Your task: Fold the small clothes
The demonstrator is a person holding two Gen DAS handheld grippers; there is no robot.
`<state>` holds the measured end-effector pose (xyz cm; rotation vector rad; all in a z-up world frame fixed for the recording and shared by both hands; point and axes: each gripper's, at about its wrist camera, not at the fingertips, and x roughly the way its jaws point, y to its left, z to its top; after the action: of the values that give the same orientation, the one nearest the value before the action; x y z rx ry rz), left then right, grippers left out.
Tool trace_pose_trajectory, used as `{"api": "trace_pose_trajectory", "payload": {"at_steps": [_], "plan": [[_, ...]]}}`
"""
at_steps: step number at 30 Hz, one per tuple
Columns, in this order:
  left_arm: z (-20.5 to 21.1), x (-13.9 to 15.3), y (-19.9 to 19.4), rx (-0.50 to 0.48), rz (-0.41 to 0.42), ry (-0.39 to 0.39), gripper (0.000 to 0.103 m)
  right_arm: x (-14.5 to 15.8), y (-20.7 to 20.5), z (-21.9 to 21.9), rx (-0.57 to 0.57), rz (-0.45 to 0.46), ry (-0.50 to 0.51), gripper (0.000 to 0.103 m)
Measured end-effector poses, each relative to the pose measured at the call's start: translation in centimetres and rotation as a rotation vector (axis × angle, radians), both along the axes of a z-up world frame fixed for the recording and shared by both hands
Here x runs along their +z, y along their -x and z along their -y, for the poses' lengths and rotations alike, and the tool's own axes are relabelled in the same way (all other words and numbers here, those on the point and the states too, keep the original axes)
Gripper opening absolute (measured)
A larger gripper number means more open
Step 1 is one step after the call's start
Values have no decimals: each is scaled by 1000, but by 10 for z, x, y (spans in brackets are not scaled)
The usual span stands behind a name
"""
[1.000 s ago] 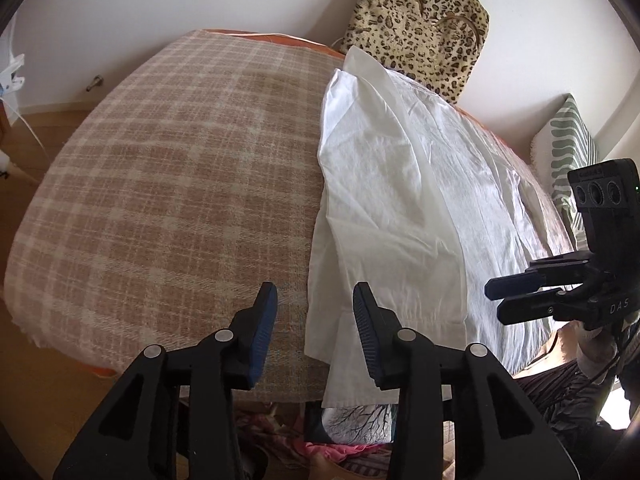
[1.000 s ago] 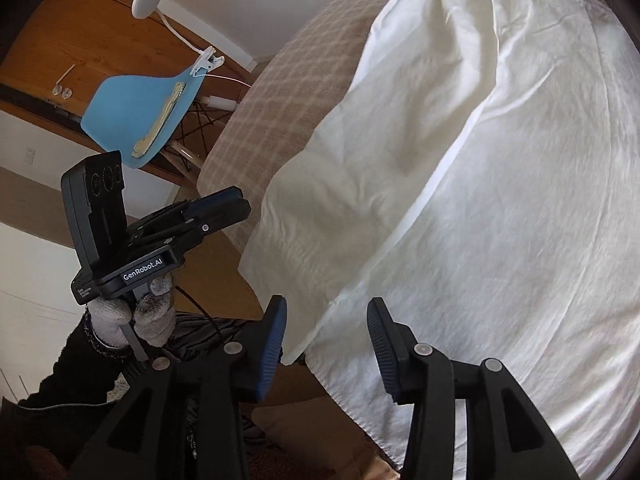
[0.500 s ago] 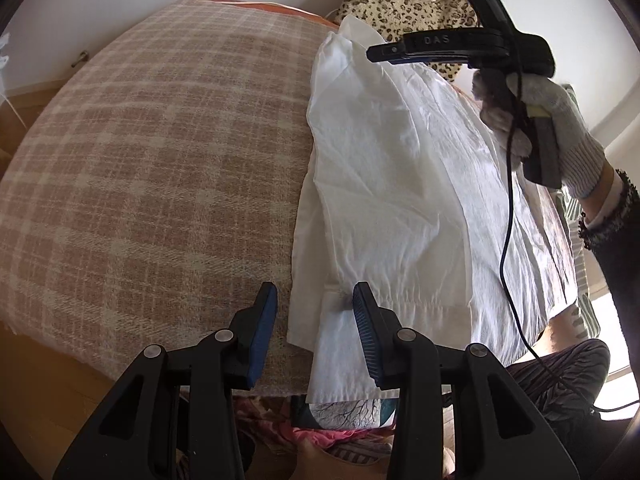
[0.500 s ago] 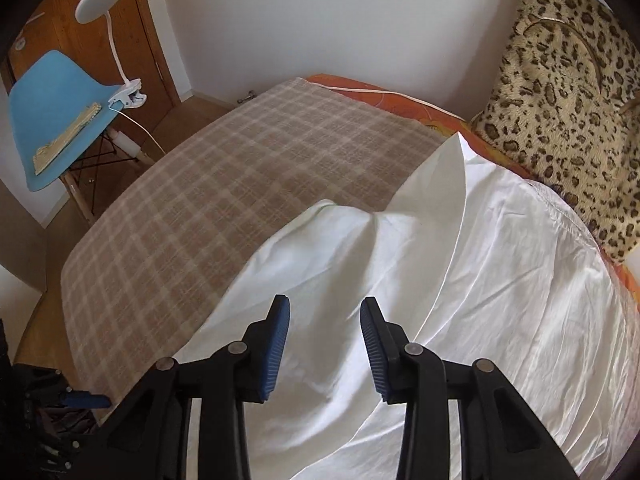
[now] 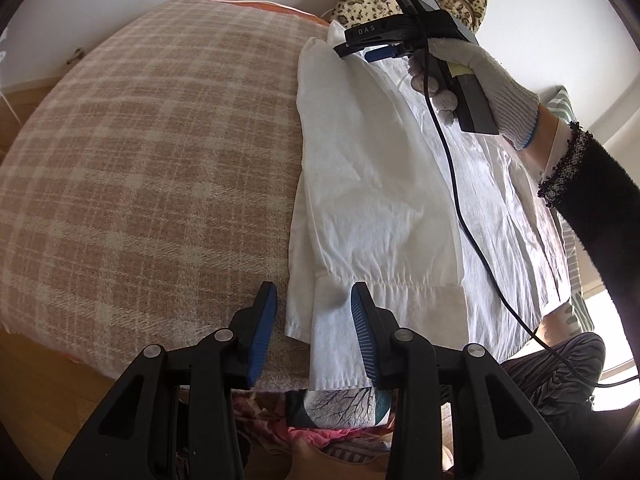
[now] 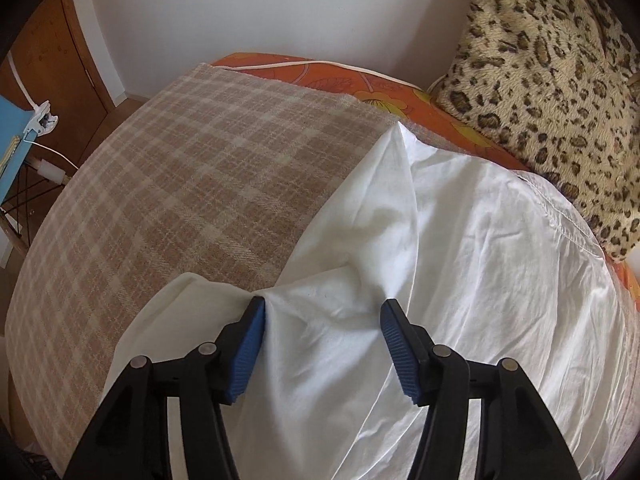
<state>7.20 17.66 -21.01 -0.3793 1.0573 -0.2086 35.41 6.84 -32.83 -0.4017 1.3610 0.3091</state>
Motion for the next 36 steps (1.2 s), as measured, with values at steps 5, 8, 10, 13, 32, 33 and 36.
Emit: {"api": "trace_pose_trajectory", "payload": {"at_steps": [5, 8, 10, 13, 32, 33, 36], "plan": [[-2, -2, -2, 2, -15, 46, 19, 40, 31, -25, 56, -58, -67, 64], [-1, -1, -1, -5, -5, 61, 15, 46, 56, -48, 113, -145, -92, 65], [2, 1, 2, -16, 14, 68, 13, 41, 69, -62, 126, -198, -94, 65], [12, 9, 8, -47, 55, 56, 11, 30, 83, -80, 136, -238, -84, 65], [48, 23, 16, -175, 137, -16, 9, -4, 79, -68, 34, -254, 0, 7], [52, 25, 17, -180, 141, -16, 9, 0, 79, -59, 17, -252, -36, 5], [67, 29, 19, -205, 155, -23, 9, 18, 83, -30, -25, -207, -135, 2]]}}
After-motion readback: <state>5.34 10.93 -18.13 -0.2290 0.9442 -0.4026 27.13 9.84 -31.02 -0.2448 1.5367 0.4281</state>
